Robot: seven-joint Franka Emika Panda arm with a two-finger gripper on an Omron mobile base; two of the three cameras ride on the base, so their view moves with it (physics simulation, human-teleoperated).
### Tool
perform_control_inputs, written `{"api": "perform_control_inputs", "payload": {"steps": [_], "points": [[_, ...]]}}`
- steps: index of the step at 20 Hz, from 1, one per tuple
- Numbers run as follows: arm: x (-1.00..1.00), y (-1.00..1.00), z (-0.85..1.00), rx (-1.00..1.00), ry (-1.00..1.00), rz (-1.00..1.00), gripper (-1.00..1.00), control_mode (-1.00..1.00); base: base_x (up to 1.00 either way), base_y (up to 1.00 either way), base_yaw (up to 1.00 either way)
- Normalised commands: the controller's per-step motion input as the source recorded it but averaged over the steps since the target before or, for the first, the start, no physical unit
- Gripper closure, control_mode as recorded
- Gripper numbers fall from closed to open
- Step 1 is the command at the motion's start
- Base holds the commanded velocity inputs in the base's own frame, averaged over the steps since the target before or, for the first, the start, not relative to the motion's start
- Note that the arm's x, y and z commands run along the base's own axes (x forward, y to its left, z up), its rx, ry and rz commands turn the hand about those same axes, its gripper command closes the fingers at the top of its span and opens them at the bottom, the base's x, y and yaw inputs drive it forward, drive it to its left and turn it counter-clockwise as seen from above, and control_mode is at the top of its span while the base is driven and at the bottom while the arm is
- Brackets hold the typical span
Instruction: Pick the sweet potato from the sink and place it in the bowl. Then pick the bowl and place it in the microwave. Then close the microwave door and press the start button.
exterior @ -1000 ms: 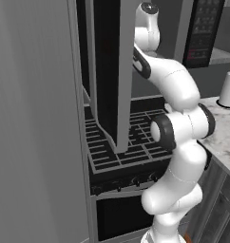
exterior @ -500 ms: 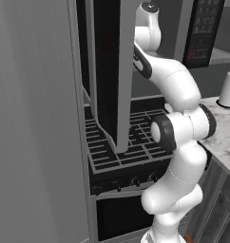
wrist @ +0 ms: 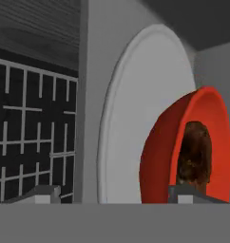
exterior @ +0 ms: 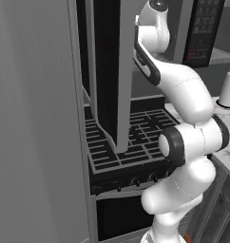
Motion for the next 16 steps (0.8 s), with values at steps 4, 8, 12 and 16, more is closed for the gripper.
{"api": "perform_control_inputs", "payload": {"steps": [4, 8, 12, 16], "points": [[-1.0, -0.11, 0.06, 0.1, -0.21, 0.07, -1.0, -1.0, 0.0, 0.0, 0.0], [-1.0, -0.2, 0.0, 0.14, -0.14, 0.21, -1.0, -1.0, 0.0, 0.0, 0.0], [-1.0, -0.34, 0.0, 0.16, -0.21, 0.3, -1.0, -1.0, 0.0, 0.0, 0.0], [-1.0, -0.37, 0.0, 0.12, -0.27, 0.32, -1.0, -1.0, 0.0, 0.0, 0.0]]}}
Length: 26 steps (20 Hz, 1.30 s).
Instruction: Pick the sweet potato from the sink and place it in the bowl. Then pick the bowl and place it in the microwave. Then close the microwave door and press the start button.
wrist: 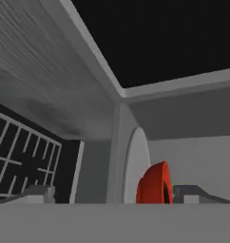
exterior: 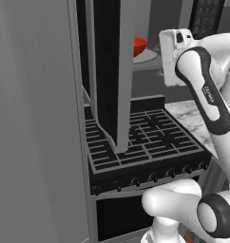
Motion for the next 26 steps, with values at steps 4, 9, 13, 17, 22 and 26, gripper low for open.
{"api": "perform_control_inputs", "payload": {"steps": [4, 9, 13, 17, 22, 26], "points": [[-1.0, -0.39, 0.04, 0.13, -0.32, 0.27, -1.0, -1.0, 0.0, 0.0, 0.0], [-1.0, -0.31, 0.11, 0.15, -0.18, 0.35, -1.0, -1.0, 0.0, 0.0, 0.0], [-1.0, -0.21, 0.07, 0.14, -0.08, 0.35, -1.0, -1.0, 0.0, 0.0, 0.0], [-1.0, -0.01, 0.07, 0.09, -0.01, 0.32, -1.0, -1.0, 0.0, 0.0, 0.0], [-1.0, 0.41, 0.05, 0.0, 0.0, 0.22, -1.0, -1.0, 0.0, 0.0, 0.0], [-1.0, 0.82, 0.0, -0.09, 0.0, 0.08, -1.0, -1.0, 0.0, 0.0, 0.0]]}}
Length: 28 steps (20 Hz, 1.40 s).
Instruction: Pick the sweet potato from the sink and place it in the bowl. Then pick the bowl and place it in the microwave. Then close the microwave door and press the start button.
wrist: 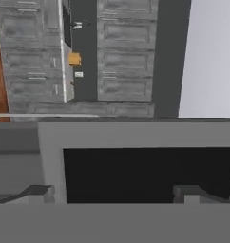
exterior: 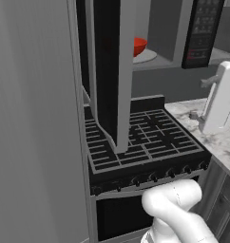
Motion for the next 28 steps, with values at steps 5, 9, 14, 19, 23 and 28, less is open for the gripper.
{"api": "perform_control_inputs", "payload": {"steps": [5, 9, 14, 19, 23, 28], "points": [[-1.0, 0.36, 0.07, -0.05, -0.05, 0.07, -1.0, -1.0, 0.0, 0.0, 0.0], [-1.0, 0.11, 0.05, -0.02, -0.06, 0.05, -1.0, -1.0, 0.0, 0.0, 0.0], [-0.91, 0.44, 0.01, -0.09, -0.06, 0.0, -1.0, -1.0, 0.0, 0.0, 0.0], [-0.74, 0.98, 0.0, -0.23, -0.06, -0.01, -1.0, -1.0, 0.0, 0.0, 0.0], [-0.28, 1.0, -0.01, -0.23, -0.02, -0.16, -1.0, -1.0, 0.0, 0.0, 0.0], [0.64, 1.0, -0.03, -0.24, -0.01, -0.44, -1.0, -1.0, 0.0, 0.0, 0.0]]}}
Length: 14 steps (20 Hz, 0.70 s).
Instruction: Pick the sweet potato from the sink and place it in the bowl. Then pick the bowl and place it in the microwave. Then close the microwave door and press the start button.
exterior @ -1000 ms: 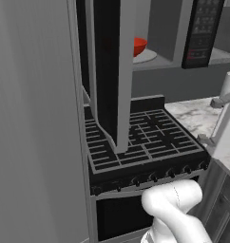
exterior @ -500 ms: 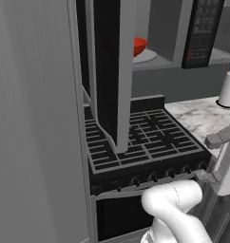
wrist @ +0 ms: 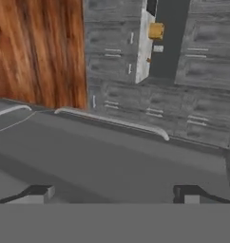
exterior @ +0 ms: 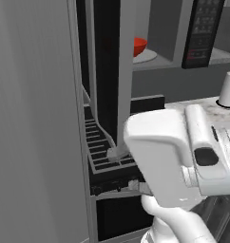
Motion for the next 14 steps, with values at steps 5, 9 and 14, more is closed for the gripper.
{"api": "perform_control_inputs", "payload": {"steps": [5, 9, 14], "points": [[0.98, 0.9, -0.18, -0.21, 0.0, -0.49, -1.0, -1.0, 0.0, 0.0, 0.0], [0.9, 0.65, -0.09, -0.14, 0.0, -0.49, -1.0, -1.0, 0.0, 0.0, 0.0], [0.65, 0.07, -0.01, -0.03, 0.0, -0.45, -1.0, -1.0, 0.0, 0.0, 0.0]]}}
